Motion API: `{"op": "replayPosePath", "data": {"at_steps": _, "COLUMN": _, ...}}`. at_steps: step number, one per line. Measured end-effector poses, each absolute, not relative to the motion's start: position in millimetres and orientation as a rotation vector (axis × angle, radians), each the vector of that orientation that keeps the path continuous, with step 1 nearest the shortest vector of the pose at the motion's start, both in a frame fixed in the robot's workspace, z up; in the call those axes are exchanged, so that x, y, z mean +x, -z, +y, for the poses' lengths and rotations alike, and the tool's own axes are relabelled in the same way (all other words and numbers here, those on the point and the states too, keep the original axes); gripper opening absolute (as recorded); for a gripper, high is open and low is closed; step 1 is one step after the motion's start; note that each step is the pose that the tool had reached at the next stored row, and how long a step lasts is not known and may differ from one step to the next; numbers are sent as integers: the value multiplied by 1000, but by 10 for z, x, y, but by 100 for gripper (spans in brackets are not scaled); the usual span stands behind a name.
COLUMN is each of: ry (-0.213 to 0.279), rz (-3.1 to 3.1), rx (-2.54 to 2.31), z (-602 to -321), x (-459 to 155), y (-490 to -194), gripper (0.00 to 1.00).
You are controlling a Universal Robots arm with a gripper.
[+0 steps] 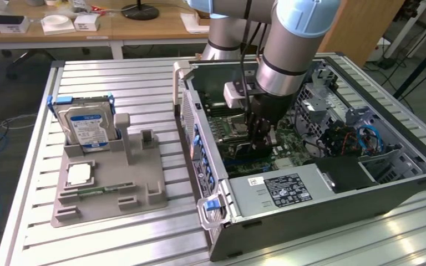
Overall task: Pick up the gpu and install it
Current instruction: 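Insert the gpu into the slot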
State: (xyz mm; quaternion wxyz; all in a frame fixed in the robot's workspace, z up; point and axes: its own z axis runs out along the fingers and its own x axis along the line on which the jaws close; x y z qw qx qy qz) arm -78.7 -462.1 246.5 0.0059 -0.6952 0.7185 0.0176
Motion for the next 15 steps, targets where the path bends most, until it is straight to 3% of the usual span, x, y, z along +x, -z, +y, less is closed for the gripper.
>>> {"op": "replayPosePath", "data": {"at_steps": 15, "ry": -54, "rz": 2248, "rx": -2175, "z": -4620, "x": -843, "y": -2457, "gripper": 26}}
